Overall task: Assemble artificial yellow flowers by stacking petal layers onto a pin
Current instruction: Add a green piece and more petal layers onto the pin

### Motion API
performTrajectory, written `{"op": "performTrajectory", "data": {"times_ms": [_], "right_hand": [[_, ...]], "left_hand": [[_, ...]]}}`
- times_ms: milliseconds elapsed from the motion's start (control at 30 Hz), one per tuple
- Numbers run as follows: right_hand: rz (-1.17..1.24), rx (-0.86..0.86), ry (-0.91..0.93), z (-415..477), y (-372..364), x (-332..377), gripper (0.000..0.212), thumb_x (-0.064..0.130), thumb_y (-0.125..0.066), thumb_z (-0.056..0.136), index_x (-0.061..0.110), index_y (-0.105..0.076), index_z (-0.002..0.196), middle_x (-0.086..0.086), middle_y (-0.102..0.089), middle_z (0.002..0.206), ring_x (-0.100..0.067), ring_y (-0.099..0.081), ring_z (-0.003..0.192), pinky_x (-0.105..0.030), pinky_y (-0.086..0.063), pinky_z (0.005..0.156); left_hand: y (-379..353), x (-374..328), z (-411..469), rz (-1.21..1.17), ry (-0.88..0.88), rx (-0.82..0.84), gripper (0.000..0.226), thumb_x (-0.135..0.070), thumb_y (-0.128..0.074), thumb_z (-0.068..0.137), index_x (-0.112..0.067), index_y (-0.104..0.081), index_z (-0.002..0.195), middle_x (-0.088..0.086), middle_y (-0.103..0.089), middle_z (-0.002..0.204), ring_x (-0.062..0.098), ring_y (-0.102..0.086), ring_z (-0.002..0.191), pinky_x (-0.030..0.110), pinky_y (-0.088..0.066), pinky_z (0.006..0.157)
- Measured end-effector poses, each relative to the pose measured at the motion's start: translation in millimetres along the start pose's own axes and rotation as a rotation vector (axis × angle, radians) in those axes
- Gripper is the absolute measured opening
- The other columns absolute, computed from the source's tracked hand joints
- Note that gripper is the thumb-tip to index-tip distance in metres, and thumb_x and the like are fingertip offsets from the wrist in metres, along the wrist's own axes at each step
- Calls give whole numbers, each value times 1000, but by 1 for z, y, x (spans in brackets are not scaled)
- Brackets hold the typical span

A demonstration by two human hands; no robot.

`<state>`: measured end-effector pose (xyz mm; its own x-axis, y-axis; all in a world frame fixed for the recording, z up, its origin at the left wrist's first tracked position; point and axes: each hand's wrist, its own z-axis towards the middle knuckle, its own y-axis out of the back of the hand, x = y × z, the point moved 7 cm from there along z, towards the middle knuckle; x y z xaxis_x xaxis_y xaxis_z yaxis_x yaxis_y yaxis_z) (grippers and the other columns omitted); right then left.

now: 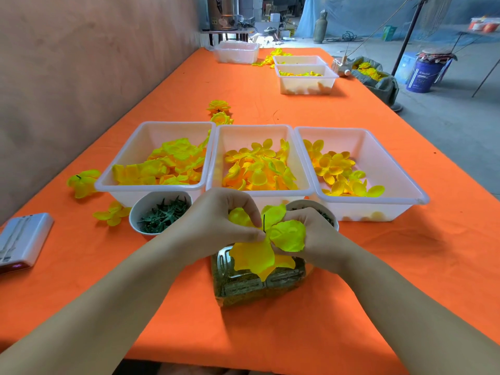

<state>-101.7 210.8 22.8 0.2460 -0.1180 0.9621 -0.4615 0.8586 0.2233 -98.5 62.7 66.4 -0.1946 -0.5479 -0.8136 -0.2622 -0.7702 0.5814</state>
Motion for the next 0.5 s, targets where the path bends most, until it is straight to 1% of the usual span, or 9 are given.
{"op": "performTrajectory", "data": {"times_ms": [33,67,100,200,233,300,367,433,500], "right_hand": [[-24,-6,14,-1,1,1,38,-8,-76,79,28,-68,68,17,-61,65,4,-54,61,-12,-43,60],[-36,-5,17,-1,2,1,37,-9,-76,79,26,-67,70,17,-61,67,4,-53,62,-10,-42,60],[-49,-8,21,-1,3,0,36,-9,-77,79,25,-66,71,17,-61,68,4,-53,63,-11,-42,60],[-67,-3,13,-2,3,-1,32,-9,-75,80,20,-65,72,15,-60,65,3,-52,61,-12,-41,60],[-54,0,8,-2,4,-1,31,-9,-75,81,20,-65,72,15,-60,64,3,-52,61,-12,-41,59],[-30,8,5,-2,2,0,29,-5,-75,81,21,-65,72,16,-61,64,4,-53,60,-11,-42,59],[-22,20,-4,-2,0,0,29,-4,-74,80,22,-64,72,19,-61,64,5,-53,60,-10,-42,59],[-17,17,-11,-2,1,-1,38,-10,-73,80,25,-63,68,20,-58,62,6,-52,58,-8,-40,58],[-5,26,-21,-3,0,-2,40,-5,-73,78,31,-67,64,20,-58,62,5,-53,58,-9,-42,58]], "left_hand": [[0,0,-1,10,-3,-12,17,-26,-90,70,-30,-73,74,-4,-73,97,7,-65,75,35,-51,65],[0,0,-2,19,-6,-22,17,-27,-90,69,-32,-74,72,-13,-72,91,-2,-62,75,31,-48,66],[-1,0,-3,20,-4,-33,17,-28,-90,69,-32,-74,71,-16,-70,86,-5,-60,72,26,-46,65],[-3,4,-8,-29,9,-89,15,-26,-89,70,-29,-75,71,-8,-68,83,2,-58,61,16,-46,53],[-4,4,-9,-43,1,-115,14,-24,-89,71,-27,-75,71,-10,-68,82,1,-57,58,11,-43,51],[-6,5,-11,-62,-10,-162,13,-20,-87,72,-25,-75,70,-13,-68,78,-5,-55,57,8,-40,51],[-8,5,-13,-56,-37,-205,13,-19,-87,72,-24,-75,69,-13,-68,76,-4,-59,64,7,-41,55],[-8,3,-15,-12,-78,-252,15,-18,-89,70,-25,-75,68,-13,-69,77,-1,-62,78,5,-41,64],[-9,1,-16,18,-99,-281,15,-19,-89,69,-24,-75,67,-14,-69,77,1,-62,83,5,-41,69]]}}
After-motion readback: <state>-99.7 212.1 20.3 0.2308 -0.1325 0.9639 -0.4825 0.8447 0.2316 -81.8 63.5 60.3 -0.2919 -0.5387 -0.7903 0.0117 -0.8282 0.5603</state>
